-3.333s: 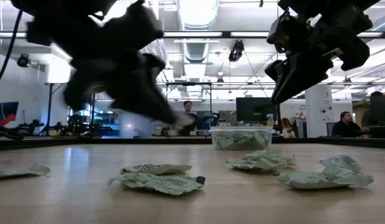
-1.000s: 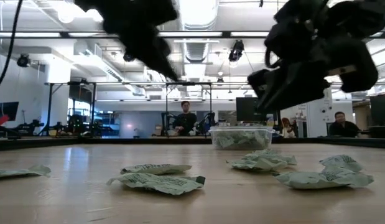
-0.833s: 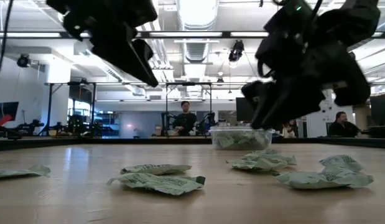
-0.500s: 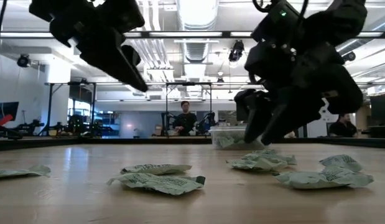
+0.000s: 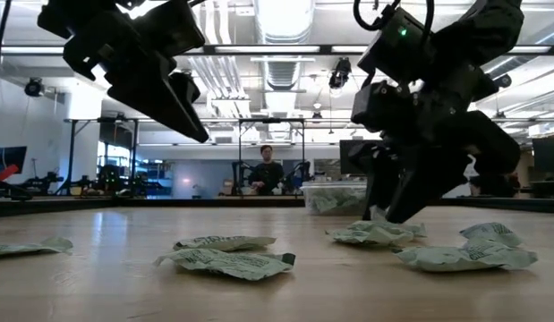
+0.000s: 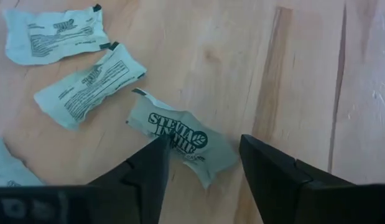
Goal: Pick and place Stevia / Truvia into bins
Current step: Put the stevia packet into the transparent bin
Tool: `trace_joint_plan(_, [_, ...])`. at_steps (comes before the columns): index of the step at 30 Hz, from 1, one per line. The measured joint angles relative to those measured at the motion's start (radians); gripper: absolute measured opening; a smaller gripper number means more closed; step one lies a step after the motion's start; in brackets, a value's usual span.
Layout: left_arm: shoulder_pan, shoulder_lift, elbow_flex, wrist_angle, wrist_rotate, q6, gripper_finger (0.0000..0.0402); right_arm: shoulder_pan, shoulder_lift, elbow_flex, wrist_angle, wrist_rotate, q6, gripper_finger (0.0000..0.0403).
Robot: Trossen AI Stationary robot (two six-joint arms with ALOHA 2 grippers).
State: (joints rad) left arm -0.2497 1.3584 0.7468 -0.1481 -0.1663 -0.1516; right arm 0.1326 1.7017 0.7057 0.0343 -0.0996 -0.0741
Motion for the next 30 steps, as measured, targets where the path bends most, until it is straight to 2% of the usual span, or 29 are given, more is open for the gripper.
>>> trace_joint_plan(6, [0.001, 0.000, -0.004, 0.009, 0.000, 0.000, 0.0176, 0.001, 0.006, 0.002, -0.002, 0.021, 0.016, 0.0159])
trace_joint_plan(19, [0.001, 0.002, -0.019, 0.010, -0.007, 0.016, 0.0176, 0.000, -0.038, -0.001, -0.033, 0.026, 0.011, 0.0046])
trace_joint_plan(26, [0.001, 0.002, -0.020, 0.010, -0.007, 0.037, 0.0176, 0.000, -0.100, -0.001, -0.036, 0.031, -0.008, 0.0013])
trace_joint_plan(30, [0.001, 0.002, -0.020, 0.010, -0.007, 0.037, 0.0176, 0.000, -0.154, -0.001, -0.052, 0.152, -0.021, 0.0010])
